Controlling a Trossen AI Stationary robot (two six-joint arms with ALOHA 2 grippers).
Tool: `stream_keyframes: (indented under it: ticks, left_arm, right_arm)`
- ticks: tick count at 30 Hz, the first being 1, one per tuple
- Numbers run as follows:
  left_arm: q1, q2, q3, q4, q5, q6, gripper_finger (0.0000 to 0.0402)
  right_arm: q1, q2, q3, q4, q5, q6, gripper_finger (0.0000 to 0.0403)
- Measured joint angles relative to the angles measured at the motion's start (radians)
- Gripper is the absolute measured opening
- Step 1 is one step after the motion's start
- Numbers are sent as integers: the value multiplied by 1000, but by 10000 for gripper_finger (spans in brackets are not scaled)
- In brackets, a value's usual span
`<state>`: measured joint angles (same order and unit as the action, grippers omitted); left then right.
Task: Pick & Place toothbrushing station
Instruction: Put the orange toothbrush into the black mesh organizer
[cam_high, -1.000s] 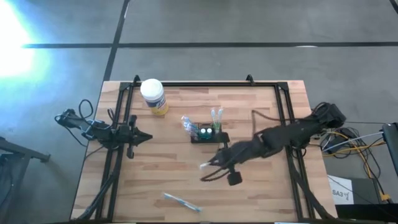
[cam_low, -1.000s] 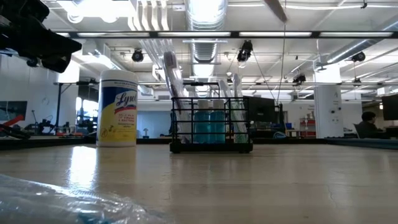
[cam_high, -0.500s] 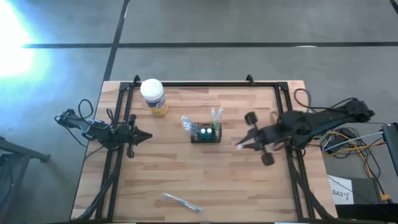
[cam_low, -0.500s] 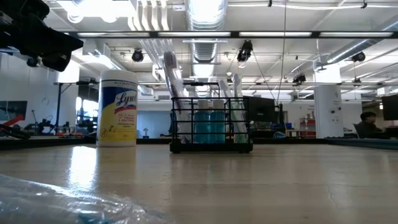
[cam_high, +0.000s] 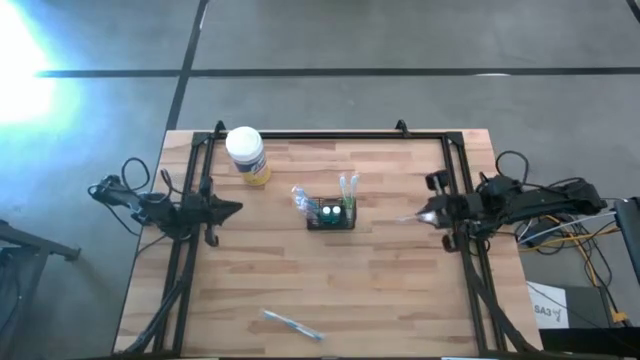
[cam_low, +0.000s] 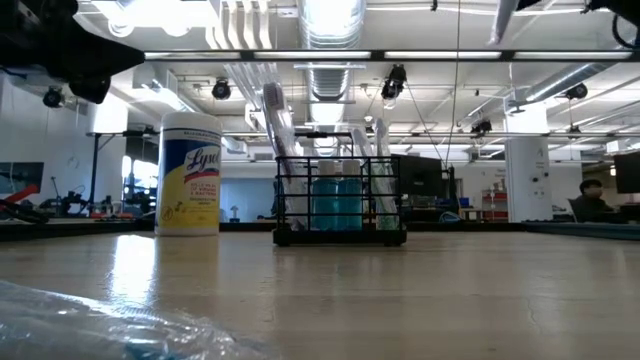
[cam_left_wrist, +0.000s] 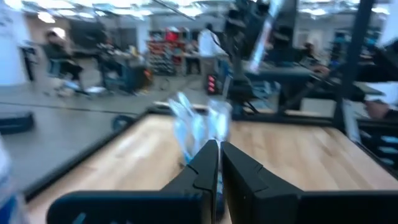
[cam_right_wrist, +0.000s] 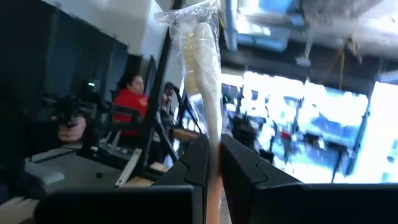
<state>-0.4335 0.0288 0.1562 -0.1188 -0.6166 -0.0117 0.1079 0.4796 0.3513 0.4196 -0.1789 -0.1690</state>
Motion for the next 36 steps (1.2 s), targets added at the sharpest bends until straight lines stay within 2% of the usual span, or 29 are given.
stream_keyframes:
  ticks: [3,7,12,18,36]
  left_arm:
    - [0,0,0,43,-43,34,23]
    - [0,0,0,79,-46,36,23]
    - [0,0,0,91,-45,16,23]
    - [0,0,0,51,-44,-81,23]
    - [0,5,-4,6,-57,-95,23]
  right_arm:
    - [-10,-82,-74,53,-17,-8,22]
    - [-22,-187,-138,50,0,26,22]
    - [-25,-320,-193,-63,106,64,22]
    - [-24,-476,-261,-133,156,50,22]
    - [-28,-479,-342,-155,182,-19,23]
